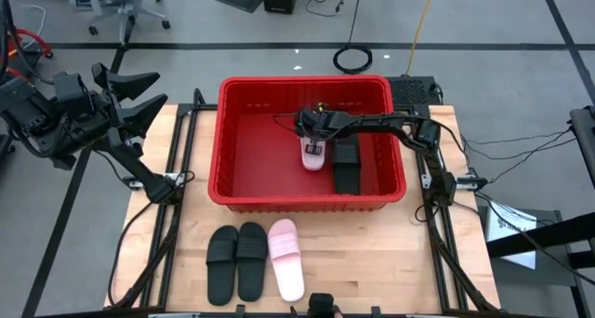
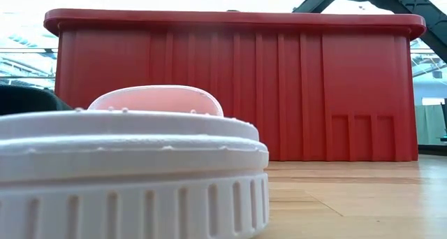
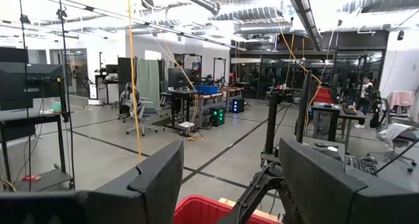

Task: Pick and place slides into bin
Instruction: Put the pink slipper into the red container

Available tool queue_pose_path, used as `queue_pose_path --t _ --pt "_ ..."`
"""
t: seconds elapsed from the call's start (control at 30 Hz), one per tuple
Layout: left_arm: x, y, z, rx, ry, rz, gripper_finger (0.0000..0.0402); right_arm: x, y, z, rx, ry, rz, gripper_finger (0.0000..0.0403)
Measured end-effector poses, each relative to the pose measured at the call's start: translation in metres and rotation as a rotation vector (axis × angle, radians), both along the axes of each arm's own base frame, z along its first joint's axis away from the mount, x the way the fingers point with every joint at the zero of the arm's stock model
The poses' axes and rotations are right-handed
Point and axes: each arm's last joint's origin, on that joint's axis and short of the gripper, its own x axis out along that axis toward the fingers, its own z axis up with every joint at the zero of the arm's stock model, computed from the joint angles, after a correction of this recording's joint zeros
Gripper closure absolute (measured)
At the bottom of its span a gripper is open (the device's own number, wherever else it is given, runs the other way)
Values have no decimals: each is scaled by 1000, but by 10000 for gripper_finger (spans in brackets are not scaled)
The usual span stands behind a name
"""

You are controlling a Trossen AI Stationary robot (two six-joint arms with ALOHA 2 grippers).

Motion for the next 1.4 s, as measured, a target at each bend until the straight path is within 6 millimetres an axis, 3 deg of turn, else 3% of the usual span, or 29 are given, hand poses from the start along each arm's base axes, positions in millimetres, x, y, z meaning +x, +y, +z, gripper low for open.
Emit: queue_pose_path --t 0.33,0.8,1.1,1.23,1.4 --pt "0 0 0 2 1 0 147 0 7 6 4 9 23 308" --pt "0 0 0 11 7 1 147 5 33 20 1 -3 77 187" --pt "0 0 0 15 10 2 147 -2 33 25 -41 42 7 167" --pt "1 -1 -1 22 16 2 147 -4 42 37 -31 15 -13 172" --pt "1 -1 -2 31 25 1 147 -6 57 67 -48 -84 -6 175"
